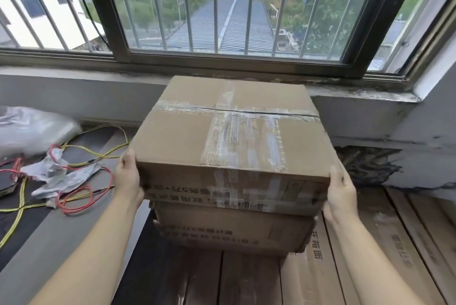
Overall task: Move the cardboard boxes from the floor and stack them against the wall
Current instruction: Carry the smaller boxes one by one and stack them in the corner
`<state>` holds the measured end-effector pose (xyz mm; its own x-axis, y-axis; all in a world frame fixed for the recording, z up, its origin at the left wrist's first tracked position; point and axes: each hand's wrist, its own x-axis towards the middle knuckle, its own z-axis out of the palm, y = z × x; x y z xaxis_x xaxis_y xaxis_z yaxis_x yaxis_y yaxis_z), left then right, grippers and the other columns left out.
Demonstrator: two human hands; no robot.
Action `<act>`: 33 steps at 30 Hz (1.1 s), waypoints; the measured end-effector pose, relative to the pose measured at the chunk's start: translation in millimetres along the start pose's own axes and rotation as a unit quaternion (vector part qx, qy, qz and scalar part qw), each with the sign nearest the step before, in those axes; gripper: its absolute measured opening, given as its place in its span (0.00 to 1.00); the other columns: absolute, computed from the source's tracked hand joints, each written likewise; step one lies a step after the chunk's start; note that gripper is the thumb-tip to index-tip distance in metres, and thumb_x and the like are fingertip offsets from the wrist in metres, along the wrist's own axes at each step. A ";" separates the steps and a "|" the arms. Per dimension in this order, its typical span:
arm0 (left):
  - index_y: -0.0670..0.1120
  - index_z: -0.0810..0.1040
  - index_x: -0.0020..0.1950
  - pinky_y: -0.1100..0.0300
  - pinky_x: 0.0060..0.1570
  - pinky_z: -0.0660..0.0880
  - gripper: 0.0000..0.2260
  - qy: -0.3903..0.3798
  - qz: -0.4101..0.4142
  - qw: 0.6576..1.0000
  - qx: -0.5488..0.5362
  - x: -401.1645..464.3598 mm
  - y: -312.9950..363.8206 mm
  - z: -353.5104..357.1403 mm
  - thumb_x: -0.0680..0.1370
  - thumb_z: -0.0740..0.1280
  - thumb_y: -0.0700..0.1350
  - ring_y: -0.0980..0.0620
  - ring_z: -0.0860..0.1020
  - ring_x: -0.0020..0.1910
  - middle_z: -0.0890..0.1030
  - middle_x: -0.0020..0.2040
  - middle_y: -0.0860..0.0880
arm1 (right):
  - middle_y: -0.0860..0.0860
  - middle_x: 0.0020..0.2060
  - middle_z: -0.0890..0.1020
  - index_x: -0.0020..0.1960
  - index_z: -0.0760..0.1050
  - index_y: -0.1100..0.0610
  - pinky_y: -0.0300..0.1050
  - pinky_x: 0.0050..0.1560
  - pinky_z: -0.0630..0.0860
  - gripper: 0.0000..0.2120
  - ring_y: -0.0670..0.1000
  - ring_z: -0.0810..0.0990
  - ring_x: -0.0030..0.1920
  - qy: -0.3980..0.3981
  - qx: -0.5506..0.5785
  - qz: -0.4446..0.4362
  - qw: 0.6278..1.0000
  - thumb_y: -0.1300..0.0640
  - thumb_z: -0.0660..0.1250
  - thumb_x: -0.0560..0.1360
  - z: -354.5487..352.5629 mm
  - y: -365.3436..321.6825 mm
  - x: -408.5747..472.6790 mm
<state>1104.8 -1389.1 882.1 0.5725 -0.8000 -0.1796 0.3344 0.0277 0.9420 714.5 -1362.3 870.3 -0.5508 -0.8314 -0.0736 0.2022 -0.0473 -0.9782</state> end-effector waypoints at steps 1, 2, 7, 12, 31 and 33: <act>0.49 0.72 0.62 0.60 0.40 0.73 0.12 -0.003 -0.001 1.000 0.005 0.0 0.3 -1.1 0.82 0.57 0.51 0.56 0.76 0.49 0.78 0.50 0.54 | 0.49 0.66 0.73 0.72 0.65 0.58 0.39 0.63 0.69 0.19 0.47 0.71 0.65 0.001 -0.005 0.001 1.000 0.55 0.55 0.82 0.4 -0.4 -0.5; 0.48 0.71 0.64 0.60 0.41 0.73 0.14 -0.010 -0.002 1.000 0.014 0.1 1.6 -2.5 0.82 0.56 0.52 0.54 0.76 0.51 0.78 0.51 0.53 | 0.49 0.65 0.73 0.72 0.65 0.57 0.37 0.61 0.69 0.19 0.47 0.72 0.65 0.000 -0.008 0.002 1.000 0.55 0.55 0.82 1.4 -1.5 -0.9; 0.50 0.62 0.73 0.45 0.61 0.70 0.21 -0.048 -0.018 0.996 0.073 -7.3 9.8 -13.0 0.82 0.53 0.56 0.46 0.68 0.67 0.71 0.67 0.48 | 0.46 0.67 0.69 0.75 0.60 0.52 0.45 0.63 0.67 0.23 0.47 0.68 0.66 0.011 -0.027 0.025 0.999 0.50 0.57 0.81 0.9 -11.7 -11.4; 0.52 0.56 0.76 0.40 0.66 0.62 0.24 0.008 -0.027 0.994 0.109 -47.1 12.3 -44.9 0.81 0.56 0.53 0.47 0.61 0.73 0.61 0.75 0.50 | 0.50 0.69 0.68 0.77 0.53 0.52 0.45 0.61 0.67 0.28 0.49 0.67 0.68 0.039 -0.085 -0.012 0.996 0.49 0.58 0.80 -13.8 -17.2 -76.0; 0.71 0.76 0.54 0.73 0.51 0.73 0.23 -0.459 -0.023 0.837 0.295 -283.5 -35.8 -228.2 0.74 0.67 0.40 0.58 0.80 0.53 0.81 0.55 0.57 | 0.29 0.59 0.73 0.64 0.65 0.29 0.31 0.59 0.71 0.25 0.32 0.71 0.62 -0.060 -0.199 0.066 0.976 0.46 0.66 0.71 -141.5 41.5 -449.3; 0.73 0.75 0.52 0.73 0.51 0.73 0.30 -0.496 -0.043 0.813 0.302 -309.0 -49.3 -231.6 0.75 0.65 0.33 0.58 0.80 0.53 0.80 0.55 0.58 | 0.29 0.58 0.74 0.60 0.65 0.25 0.26 0.54 0.71 0.27 0.33 0.73 0.61 -0.015 -0.189 0.077 0.979 0.54 0.67 0.73 -157.9 45.4 -481.3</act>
<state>1084.8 -1004.4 825.5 -0.4191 -0.8816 -0.2171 -0.2586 -0.1134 0.9593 860.9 -876.9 830.6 -0.5126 -0.8284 -0.2260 -0.0354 0.2834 -0.9584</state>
